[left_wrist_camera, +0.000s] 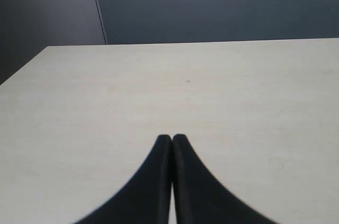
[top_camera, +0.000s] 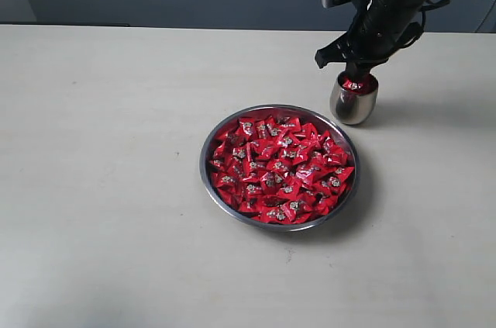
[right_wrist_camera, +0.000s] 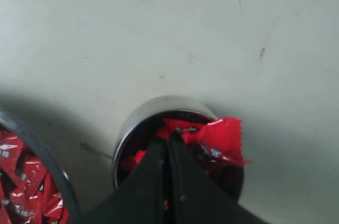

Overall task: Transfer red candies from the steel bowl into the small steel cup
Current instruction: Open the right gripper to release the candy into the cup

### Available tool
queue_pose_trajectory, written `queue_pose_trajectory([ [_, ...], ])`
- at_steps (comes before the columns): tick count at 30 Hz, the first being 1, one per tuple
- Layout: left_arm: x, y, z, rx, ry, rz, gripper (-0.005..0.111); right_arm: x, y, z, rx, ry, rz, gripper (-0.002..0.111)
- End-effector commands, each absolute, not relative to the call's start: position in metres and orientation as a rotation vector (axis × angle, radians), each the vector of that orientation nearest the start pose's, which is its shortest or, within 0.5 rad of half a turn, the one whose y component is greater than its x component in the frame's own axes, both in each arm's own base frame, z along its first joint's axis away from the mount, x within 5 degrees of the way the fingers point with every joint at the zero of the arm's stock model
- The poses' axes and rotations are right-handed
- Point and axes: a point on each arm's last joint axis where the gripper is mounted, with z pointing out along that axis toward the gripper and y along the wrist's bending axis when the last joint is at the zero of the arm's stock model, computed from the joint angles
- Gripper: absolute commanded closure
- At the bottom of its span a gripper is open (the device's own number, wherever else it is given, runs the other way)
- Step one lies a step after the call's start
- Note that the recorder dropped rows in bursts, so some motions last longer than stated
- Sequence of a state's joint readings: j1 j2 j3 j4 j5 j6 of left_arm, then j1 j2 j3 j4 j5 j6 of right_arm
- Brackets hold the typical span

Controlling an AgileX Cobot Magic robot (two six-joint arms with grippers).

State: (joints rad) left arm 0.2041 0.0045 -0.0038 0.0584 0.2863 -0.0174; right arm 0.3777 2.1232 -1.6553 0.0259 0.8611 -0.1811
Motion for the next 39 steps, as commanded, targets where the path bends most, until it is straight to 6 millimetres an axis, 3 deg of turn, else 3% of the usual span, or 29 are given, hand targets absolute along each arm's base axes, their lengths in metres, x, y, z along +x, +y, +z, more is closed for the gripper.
queue_pose_trajectory([
  [1,0.053,0.012,0.187,-0.150,1.765,0.189,0.106,0.421,0.166,0.186,-0.756,2.702,0.066,0.109],
  [12,0.053,0.012,0.187,-0.150,1.765,0.189,0.106,0.420,0.165,0.202,-0.743,2.656,0.071,0.109],
  [39,0.053,0.012,0.187,-0.150,1.765,0.189,0.106,0.418,0.165,0.202,-0.738,2.677,0.082,0.109],
])
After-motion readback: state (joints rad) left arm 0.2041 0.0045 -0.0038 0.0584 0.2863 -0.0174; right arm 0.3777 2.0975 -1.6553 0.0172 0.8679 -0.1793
